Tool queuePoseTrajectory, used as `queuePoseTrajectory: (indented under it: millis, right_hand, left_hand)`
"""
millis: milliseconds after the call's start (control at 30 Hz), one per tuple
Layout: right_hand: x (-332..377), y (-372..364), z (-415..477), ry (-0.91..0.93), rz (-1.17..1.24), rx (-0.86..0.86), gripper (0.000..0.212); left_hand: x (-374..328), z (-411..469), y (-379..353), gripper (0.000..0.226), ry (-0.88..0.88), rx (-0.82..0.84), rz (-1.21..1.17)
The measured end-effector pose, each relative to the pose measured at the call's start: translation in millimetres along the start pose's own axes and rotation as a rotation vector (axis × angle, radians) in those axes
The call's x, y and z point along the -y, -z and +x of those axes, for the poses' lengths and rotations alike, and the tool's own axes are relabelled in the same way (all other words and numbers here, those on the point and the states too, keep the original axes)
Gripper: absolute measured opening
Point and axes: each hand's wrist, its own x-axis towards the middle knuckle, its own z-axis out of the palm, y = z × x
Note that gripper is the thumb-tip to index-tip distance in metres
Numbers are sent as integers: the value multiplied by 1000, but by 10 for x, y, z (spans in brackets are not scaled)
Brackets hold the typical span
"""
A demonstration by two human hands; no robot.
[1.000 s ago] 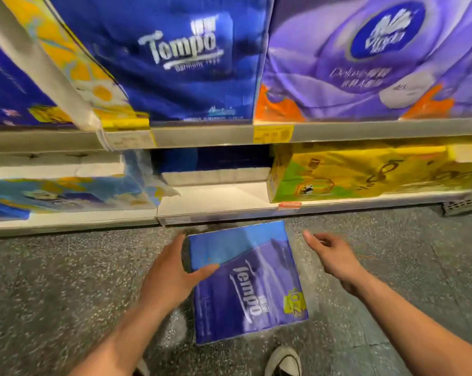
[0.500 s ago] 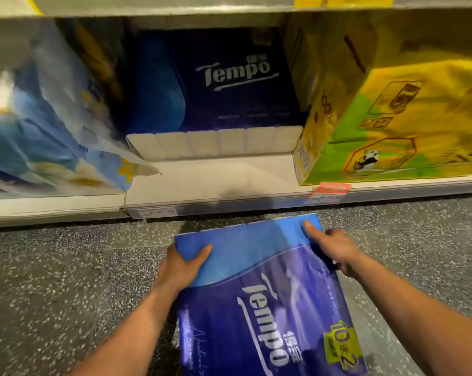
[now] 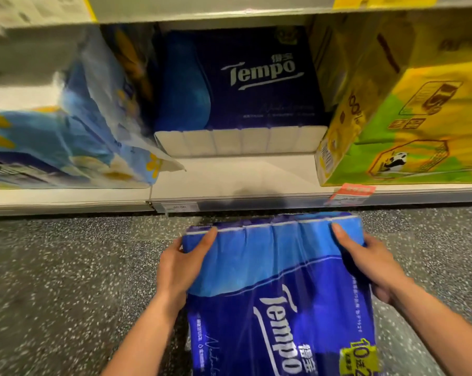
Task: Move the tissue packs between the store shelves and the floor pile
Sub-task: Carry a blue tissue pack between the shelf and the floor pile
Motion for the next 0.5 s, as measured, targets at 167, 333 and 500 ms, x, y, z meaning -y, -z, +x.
queuePoseTrajectory:
  millis: [167, 333, 500]
  right_hand:
    - [304, 190, -574, 135, 192, -27, 101]
    - [389, 309, -913, 138, 274, -29, 102]
    - [465, 395, -899, -32, 370, 2, 59]
  left_hand:
    - [-621, -359, 304, 67, -36, 64, -186]
    - [-784, -470, 442, 28, -48, 182, -274]
    - [-714, -365, 488, 39, 28, 304, -297]
